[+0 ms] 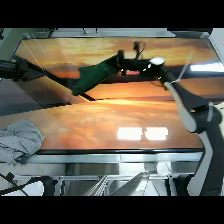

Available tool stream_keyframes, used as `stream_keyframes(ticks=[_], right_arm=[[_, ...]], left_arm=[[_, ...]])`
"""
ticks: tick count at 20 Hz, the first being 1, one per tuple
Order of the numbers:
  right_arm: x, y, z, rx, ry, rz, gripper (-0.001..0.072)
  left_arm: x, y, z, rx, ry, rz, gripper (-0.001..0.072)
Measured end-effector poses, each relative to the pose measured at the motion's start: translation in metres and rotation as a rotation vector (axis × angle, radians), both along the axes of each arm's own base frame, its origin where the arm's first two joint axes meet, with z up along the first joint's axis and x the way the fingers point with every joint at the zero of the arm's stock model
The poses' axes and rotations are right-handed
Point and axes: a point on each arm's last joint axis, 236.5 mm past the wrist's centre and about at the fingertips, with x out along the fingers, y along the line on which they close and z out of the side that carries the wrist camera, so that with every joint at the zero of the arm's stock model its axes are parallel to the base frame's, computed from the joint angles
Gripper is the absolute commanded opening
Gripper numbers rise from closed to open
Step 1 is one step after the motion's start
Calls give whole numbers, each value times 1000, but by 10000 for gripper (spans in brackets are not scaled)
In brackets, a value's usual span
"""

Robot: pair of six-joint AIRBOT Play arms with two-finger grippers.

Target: Fold the shirts.

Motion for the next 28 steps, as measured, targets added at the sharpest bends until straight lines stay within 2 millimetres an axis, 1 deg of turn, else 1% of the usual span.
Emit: stream_keyframes(ticks=[2, 4, 5, 6, 8, 9, 10, 11, 12, 14, 15, 17, 19, 21, 22, 23, 24, 25, 26, 28], right_arm=[[-4, -66, 37, -111, -24, -29, 16], [-13, -150, 82, -208, -38, -120, 17], [-22, -191, 96, -261, -30, -169, 16], [-32, -237, 109, -320, -14, -244, 17], [-55, -323, 128, -422, 29, -413, 17], [-71, -369, 132, -481, 70, -510, 17], [-92, -412, 128, -542, 136, -593, 17], [-115, -445, 121, -593, 213, -652, 16], [-143, -475, 110, -646, 304, -697, 16], [-200, -519, 88, -749, 494, -763, 15], [-227, -536, 82, -797, 574, -808, 16], [-281, -565, 77, -878, 707, -902, 16], [-329, -583, 71, -920, 818, -962, 17], [-368, -586, 56, -915, 927, -984, 17], [-385, -586, 44, -903, 980, -991, 17], [-398, -585, 31, -888, 1020, -996, 27], [-408, -584, 17, -873, 1054, -998, 114], [-417, -582, 1, -860, 1091, -996, 445], [-426, -578, -13, -850, 1127, -984, 689], [-439, -569, -38, -827, 1188, -942, 690]], left_arm=[[-1, -1, 0, 0, 5, -5, 18], [-2, -1, 0, -1, 7, -7, 19], [-4, -1, -1, -2, 12, -14, 19], [-5, -2, -1, -3, 17, -19, 18], [-8, -3, -2, -4, 26, -28, 19], [-11, -4, -2, -6, 32, -36, 19], [-11, -4, -2, -6, 34, -37, 19], [-12, -4, -2, -6, 35, -39, 19], [-13, -5, -2, -7, 38, -42, 19], [-13, -5, -2, -7, 40, -44, 19], [-13, -5, -2, -7, 40, -44, 19], [-14, -5, -2, -8, 44, -48, 19], [-14, -5, -2, -8, 44, -48, 19], [-13, -5, -2, -7, 41, -45, 19], [-13, -6, -2, -7, 41, -47, 18], [-13, -7, -2, -7, 38, -47, 19], [-13, -8, -2, -6, 37, -49, 19], [-13, -9, -2, -6, 37, -52, 20], [-13, -11, -2, -6, 37, -56, 20], [-13, -12, -2, -6, 37, -60, 21]])
